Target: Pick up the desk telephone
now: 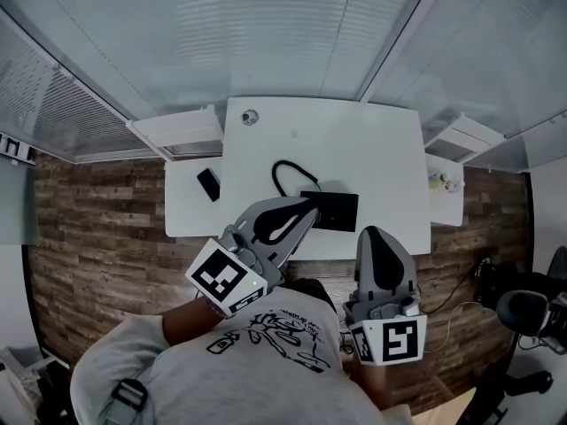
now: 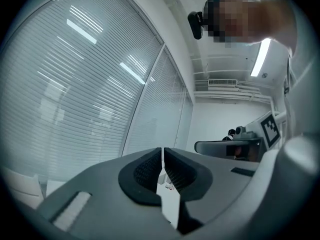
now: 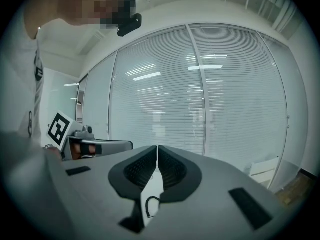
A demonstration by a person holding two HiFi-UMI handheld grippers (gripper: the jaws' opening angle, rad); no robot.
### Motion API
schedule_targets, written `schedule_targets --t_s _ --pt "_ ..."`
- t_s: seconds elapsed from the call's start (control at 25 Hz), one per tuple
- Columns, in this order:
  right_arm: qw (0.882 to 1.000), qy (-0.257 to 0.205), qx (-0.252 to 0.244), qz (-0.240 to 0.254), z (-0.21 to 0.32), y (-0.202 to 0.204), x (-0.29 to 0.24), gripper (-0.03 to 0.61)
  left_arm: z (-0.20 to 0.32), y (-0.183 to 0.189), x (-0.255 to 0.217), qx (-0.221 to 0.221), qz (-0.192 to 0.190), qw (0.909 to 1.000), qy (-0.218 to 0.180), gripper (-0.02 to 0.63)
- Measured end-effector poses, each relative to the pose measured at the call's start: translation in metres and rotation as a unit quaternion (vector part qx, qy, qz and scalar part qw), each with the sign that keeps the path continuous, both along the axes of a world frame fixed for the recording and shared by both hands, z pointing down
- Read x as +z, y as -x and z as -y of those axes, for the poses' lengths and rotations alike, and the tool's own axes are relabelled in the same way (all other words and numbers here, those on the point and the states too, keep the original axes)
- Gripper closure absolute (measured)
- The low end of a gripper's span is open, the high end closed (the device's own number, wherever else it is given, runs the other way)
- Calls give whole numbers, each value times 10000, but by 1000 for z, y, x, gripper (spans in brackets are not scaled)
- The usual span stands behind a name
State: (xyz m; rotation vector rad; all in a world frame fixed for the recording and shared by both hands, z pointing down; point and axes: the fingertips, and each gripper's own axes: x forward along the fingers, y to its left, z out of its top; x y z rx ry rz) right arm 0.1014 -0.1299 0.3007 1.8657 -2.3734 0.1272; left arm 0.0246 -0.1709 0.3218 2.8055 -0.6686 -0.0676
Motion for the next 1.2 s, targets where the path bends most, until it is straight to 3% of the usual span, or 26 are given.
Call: schedule_targets --t_s 0.8,1.2 --pt "9997 -120 -193 -82 4 -66 -14 569 9 -57 -20 -250 -82 9995 -192 597" --pt "9988 181 -432 132 11 -71 14 568 16 -60 18 -393 240 9988 137 594"
